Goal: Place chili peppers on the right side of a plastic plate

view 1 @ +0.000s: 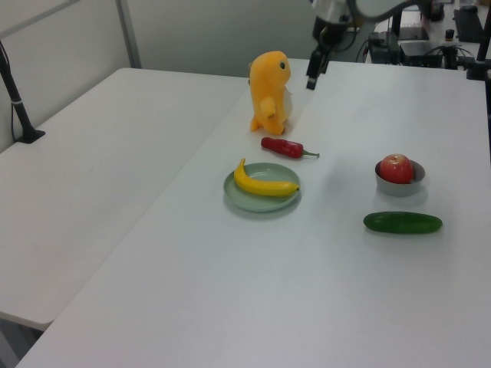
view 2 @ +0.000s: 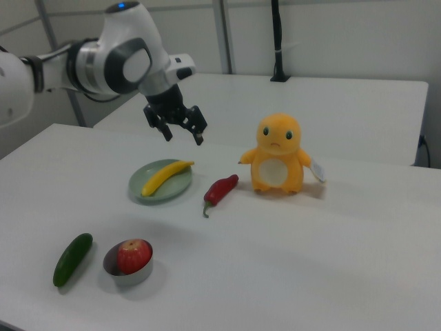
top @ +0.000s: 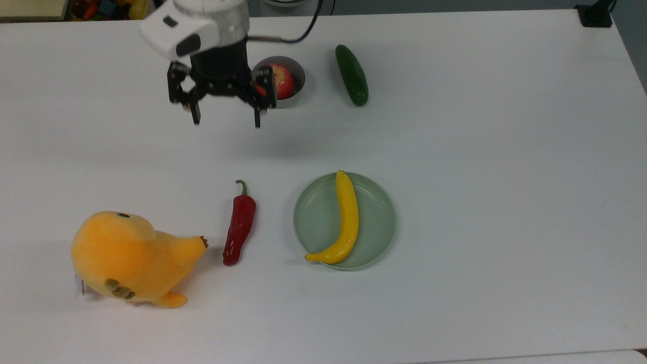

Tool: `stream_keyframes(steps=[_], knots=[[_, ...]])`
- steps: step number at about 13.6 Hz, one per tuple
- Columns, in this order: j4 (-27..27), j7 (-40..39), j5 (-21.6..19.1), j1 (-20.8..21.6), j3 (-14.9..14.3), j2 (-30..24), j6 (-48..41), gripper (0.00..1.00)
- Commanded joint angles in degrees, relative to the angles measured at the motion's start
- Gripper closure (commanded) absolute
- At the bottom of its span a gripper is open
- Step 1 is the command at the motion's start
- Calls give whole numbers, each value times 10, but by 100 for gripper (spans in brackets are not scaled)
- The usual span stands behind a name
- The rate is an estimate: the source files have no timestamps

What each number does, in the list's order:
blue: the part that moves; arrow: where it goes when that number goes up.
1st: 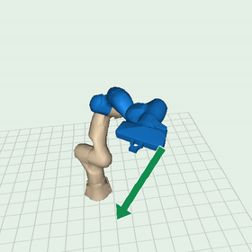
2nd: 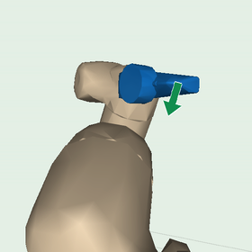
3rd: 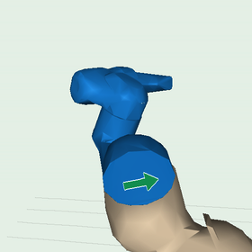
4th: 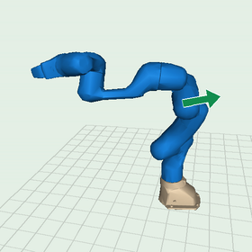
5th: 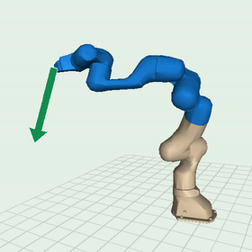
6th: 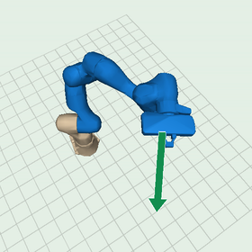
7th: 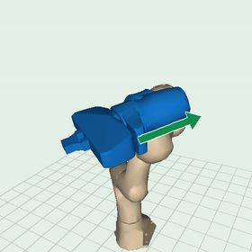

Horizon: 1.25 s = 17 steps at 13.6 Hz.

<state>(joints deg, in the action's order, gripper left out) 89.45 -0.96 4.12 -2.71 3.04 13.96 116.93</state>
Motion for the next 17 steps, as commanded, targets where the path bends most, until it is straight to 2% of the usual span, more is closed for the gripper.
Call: stream_keyframes(steps=[1,4,9,11,17], knots=[[26,3,1,2,-3,-67,-98,0],[30,2,2,12,-8,-102,-170,0],[80,10,1,18,-24,-158,-185,0],[80,10,0,31,-40,-163,-222,0],[75,10,-1,12,-42,-167,-225,0]])
